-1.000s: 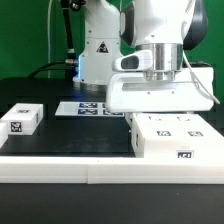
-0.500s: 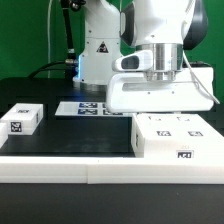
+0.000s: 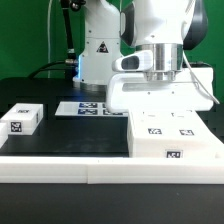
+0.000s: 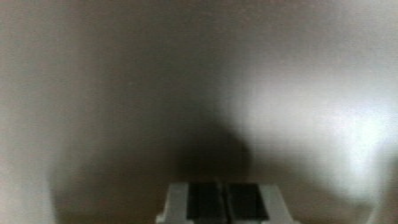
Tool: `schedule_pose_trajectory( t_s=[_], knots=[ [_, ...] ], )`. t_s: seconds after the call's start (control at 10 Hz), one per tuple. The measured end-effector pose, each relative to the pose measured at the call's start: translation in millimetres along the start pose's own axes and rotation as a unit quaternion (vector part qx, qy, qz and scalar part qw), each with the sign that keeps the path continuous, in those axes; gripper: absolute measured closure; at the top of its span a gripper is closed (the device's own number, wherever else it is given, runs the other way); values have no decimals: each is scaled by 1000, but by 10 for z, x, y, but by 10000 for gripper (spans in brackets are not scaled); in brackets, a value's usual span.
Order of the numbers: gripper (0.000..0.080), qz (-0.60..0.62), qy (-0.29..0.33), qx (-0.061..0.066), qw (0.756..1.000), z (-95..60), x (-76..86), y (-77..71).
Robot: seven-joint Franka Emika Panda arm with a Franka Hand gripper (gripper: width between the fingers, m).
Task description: Assemble cabinet
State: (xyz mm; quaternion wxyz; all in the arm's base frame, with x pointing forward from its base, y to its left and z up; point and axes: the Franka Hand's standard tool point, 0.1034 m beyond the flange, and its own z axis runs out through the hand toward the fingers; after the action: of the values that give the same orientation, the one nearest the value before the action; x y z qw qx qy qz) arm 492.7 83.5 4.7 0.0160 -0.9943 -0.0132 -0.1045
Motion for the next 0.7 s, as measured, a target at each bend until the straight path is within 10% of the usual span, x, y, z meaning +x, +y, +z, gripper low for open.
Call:
schedule_pose_trajectory(
  t_s=[0.3,0.7],
  knots=[
    [797,-7,-6,1,1000,-87,11,-10],
    [797,-35,-20,7,999,-709,198,29]
  ],
)
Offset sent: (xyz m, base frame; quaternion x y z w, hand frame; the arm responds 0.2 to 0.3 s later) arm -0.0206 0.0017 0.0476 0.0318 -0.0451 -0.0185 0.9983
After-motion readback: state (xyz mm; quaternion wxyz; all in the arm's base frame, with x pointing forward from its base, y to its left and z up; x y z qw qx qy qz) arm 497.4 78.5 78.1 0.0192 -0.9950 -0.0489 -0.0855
